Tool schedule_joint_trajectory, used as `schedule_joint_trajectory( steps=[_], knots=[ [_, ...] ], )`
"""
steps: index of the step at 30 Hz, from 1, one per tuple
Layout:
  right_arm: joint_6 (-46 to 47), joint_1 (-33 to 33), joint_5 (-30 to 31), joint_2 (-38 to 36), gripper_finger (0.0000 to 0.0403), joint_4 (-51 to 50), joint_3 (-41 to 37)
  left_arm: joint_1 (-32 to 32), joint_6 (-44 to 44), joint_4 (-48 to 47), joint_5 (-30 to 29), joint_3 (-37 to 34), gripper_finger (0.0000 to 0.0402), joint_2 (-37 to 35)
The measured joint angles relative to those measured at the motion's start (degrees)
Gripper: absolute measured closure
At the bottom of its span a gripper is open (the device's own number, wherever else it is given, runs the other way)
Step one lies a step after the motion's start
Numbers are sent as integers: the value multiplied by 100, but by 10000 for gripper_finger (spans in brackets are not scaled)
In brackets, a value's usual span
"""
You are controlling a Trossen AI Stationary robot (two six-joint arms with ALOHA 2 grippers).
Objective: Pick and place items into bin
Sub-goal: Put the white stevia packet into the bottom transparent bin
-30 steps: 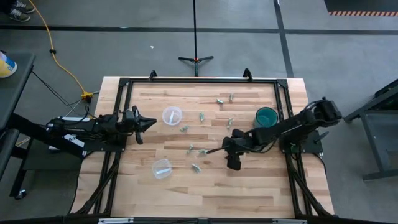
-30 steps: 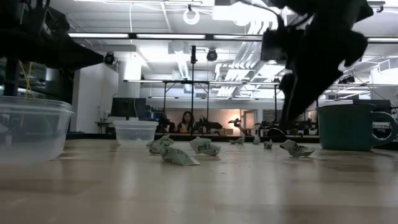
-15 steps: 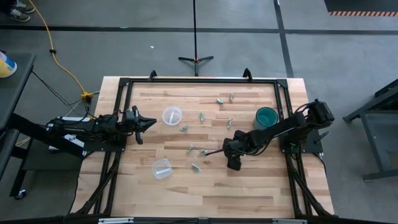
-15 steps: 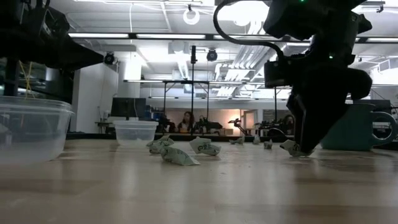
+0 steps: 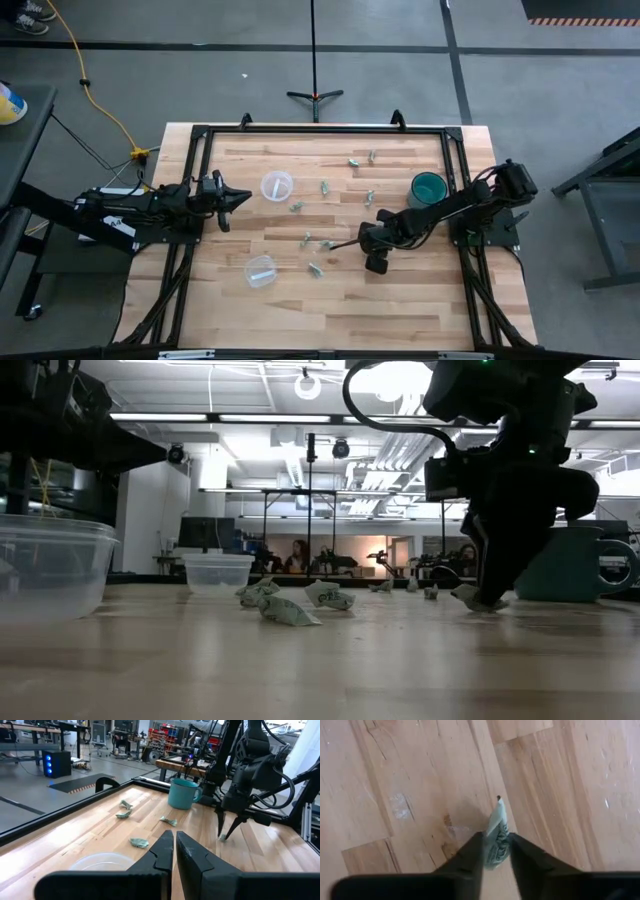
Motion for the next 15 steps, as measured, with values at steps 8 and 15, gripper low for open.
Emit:
schedule_joint_trajectory(
  steps=[8,15],
  knots=[
    [-344,4,31,0,391,699,-2,0,0,0,-6,0,346,0],
    [-1754,91,82,0,400,2807,52,0,0,2,-13,0,346,0]
  ],
)
